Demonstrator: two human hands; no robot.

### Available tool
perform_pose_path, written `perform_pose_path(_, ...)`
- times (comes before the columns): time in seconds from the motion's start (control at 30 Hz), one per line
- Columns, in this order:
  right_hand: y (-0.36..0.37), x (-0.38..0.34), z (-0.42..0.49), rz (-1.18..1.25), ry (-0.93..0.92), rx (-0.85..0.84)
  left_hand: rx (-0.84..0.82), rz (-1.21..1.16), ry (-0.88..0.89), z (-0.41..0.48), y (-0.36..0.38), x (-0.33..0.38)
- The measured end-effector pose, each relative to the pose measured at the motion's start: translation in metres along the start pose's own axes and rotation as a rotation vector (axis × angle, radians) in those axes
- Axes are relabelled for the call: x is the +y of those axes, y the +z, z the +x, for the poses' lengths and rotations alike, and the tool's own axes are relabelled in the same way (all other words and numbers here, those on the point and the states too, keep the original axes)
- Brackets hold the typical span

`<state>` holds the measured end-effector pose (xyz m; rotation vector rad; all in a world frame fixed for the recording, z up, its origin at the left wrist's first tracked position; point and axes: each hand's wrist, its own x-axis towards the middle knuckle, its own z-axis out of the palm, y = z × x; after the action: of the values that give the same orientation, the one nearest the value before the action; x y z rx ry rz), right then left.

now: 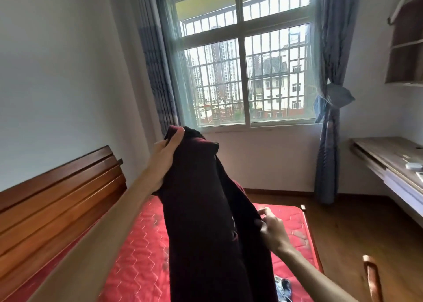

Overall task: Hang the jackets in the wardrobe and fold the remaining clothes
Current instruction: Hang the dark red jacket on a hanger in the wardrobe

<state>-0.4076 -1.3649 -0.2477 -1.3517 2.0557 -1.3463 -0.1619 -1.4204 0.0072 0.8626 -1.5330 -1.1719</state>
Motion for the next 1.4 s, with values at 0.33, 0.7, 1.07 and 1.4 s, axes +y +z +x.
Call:
perform_pose_path(0.33, -0.056, -0.039, 0.041, -0.091, -0.164, 0.072, -0.228, 0.623, 0.047, -0.005, -0.055, -0.029)
perform_pose_path(0.7, -0.17, -0.063, 0.069, -0.469, -0.332, 0.184, 0.0, 1.445, 0.427, 0.034, -0.135, -0.109)
perform_pose_path(1.07, -0.18, -0.078, 0.053, -1.137, -0.434, -0.188, 0.087, 1.643, 0.573, 0.073, -0.138, -0.092)
perform_pose_path(1.4, -0.22, -0.15, 0.076, -1.088, -0.33, 0.101, 0.22, 1.65, 0.589, 0.087, -0.151, -0.034)
